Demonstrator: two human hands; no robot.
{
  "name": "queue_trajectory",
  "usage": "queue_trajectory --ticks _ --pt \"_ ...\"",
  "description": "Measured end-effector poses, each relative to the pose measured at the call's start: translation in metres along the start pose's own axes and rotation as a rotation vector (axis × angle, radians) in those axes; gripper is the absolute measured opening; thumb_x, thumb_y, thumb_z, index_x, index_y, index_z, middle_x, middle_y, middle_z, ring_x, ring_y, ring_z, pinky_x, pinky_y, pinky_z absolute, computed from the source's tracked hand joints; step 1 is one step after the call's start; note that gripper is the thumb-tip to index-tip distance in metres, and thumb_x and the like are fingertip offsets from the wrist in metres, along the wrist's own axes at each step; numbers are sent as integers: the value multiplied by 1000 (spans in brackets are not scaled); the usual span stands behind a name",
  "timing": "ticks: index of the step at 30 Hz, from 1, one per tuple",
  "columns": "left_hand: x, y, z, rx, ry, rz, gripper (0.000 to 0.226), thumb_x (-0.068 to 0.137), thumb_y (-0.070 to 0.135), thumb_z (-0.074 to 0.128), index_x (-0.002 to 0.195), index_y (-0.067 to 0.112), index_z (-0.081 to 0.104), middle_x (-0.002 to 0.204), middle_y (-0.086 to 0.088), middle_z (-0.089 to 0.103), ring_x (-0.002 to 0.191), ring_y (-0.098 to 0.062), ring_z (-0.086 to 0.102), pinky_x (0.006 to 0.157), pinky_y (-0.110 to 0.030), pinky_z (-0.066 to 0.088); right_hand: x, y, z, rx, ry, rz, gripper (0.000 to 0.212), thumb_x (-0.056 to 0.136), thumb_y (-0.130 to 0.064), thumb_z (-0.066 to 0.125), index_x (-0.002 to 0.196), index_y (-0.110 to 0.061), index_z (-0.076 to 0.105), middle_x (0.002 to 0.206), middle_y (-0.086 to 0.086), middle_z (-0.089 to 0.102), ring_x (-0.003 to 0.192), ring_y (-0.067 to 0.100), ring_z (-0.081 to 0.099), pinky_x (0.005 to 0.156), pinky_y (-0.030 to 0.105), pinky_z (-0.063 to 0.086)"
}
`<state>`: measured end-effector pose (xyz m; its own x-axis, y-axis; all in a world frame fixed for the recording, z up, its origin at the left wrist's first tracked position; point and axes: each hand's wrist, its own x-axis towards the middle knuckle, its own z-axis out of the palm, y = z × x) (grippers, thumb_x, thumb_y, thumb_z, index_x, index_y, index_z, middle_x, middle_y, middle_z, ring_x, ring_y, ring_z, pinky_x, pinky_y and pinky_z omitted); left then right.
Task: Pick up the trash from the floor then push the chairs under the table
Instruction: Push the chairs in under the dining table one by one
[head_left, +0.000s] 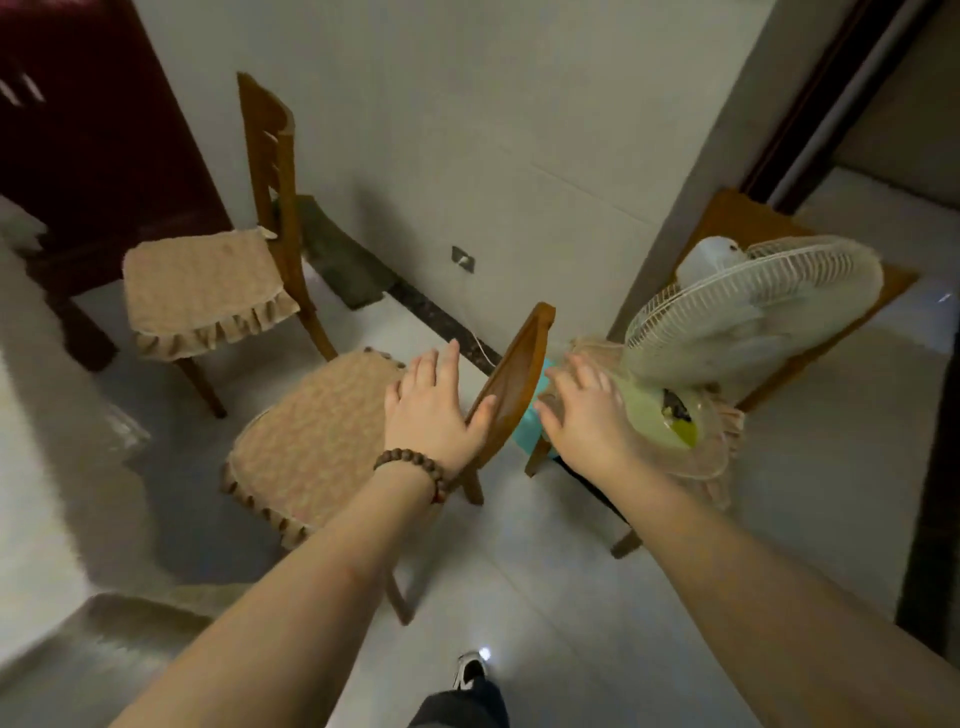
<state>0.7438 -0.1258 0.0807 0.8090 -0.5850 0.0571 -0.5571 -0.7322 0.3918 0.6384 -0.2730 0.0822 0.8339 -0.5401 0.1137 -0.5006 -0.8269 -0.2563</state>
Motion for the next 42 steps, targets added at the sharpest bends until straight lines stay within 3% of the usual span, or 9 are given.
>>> queue_trajectory --ticks 8,19,24,27,29,32,36,42 --pt "37 7 -1 60 27 -231 77 89 63 37 150 26 9 154 -4 26 139 -25 27 114 -50 22 90 27 20 109 -146 -278 44 91 -36 52 131 -17 49 149 9 33 142 25 17 114 46 22" --pt "-26 38 33 180 72 -766 73 88 66 37 147 25 26 148 -3 37 135 -24 33 112 -45 24 157 43 41 140 -409 -850 47 96 -41 41 138 -22 39 153 5 25 142 23 14 117 45 15" --pt "-31 46 45 79 -88 -831 89 77 78 42 148 28 23 150 -3 35 135 -26 33 110 -47 27 179 58 42 60 -455 -1035 71 86 -68 32 141 -24 36 156 6 20 144 23 8 117 51 7" --pt "-27 44 54 230 -292 -770 103 62 89 46 145 33 25 144 2 42 132 -25 36 107 -50 25 187 66 52 -124 -481 -1191 92 71 -86 25 143 -30 30 157 4 16 144 23 5 116 53 1" --pt "-26 41 65 393 -358 -712 91 65 86 48 139 35 35 133 4 52 125 -25 42 103 -51 25 186 73 62 -286 -436 -1298 95 66 -90 27 142 -31 30 155 4 21 143 24 11 115 55 5" --pt "-26 37 76 480 -223 -722 60 75 74 49 118 32 55 108 5 63 106 -21 54 99 -46 32 185 72 68 -368 -371 -1314 75 72 -73 52 133 -31 41 141 3 43 132 24 33 110 52 21" --pt "-28 37 81 535 -139 -719 54 77 74 43 92 26 62 75 6 55 77 -18 57 77 -34 40 180 68 71 -328 -281 -1278 38 77 -53 61 105 -28 60 104 -2 64 102 22 53 89 43 36" --pt "-27 40 79 548 -132 -713 57 77 76 39 85 23 58 71 7 51 76 -19 58 75 -34 38 183 67 74 -333 -247 -1302 30 72 -50 70 85 -23 68 85 0 67 86 25 57 77 41 41"
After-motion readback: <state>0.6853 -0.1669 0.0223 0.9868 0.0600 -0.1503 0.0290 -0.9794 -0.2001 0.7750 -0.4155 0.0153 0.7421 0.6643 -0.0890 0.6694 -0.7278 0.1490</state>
